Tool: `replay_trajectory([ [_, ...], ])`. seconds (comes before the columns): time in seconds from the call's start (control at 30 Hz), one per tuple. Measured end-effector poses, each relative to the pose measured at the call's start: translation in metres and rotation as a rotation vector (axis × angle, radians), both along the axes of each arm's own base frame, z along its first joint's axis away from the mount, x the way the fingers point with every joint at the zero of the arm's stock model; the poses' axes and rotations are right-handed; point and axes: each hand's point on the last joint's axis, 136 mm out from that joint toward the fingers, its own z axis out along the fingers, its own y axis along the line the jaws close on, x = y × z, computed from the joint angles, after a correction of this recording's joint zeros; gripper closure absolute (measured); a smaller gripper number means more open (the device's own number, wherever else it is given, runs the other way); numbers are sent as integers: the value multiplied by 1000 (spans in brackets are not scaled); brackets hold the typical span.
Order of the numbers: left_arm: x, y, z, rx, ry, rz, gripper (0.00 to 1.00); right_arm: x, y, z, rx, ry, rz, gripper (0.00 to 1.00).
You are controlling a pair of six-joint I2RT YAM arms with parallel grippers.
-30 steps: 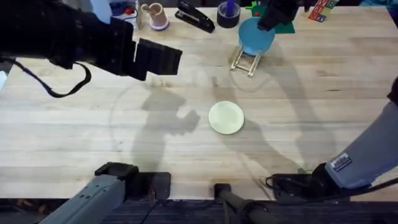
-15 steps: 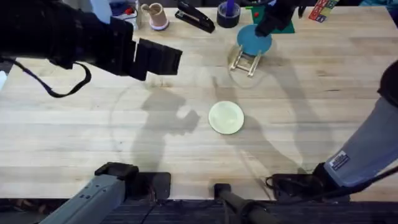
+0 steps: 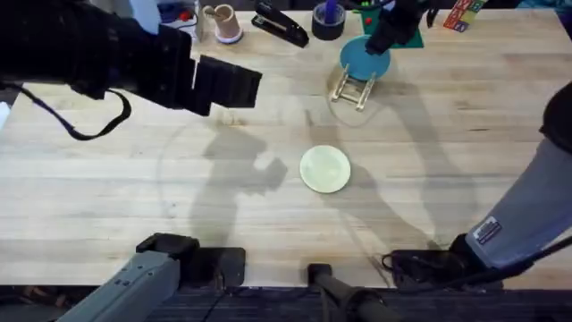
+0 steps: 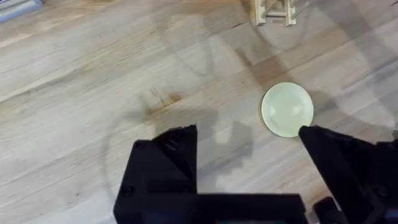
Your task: Pick up the plates from the table one by one and place each into a slot on the dish rack.
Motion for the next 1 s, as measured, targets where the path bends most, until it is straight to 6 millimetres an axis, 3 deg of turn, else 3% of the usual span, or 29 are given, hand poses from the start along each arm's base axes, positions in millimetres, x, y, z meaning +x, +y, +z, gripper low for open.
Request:
replay_trajectory([
  [0.23,0,0,0,0,0,0,6,0,0,0,1,0,-3,822],
  [0.73,0,0,0,0,0,0,6,0,1,1,-6,5,-44,767],
  [0.83,0,0,0,0,0,0,7,-1,5,12,-17,-18,-46,765],
  [1.0,0,0,0,0,0,0,6,-14,14,51,-9,-88,-33,728],
])
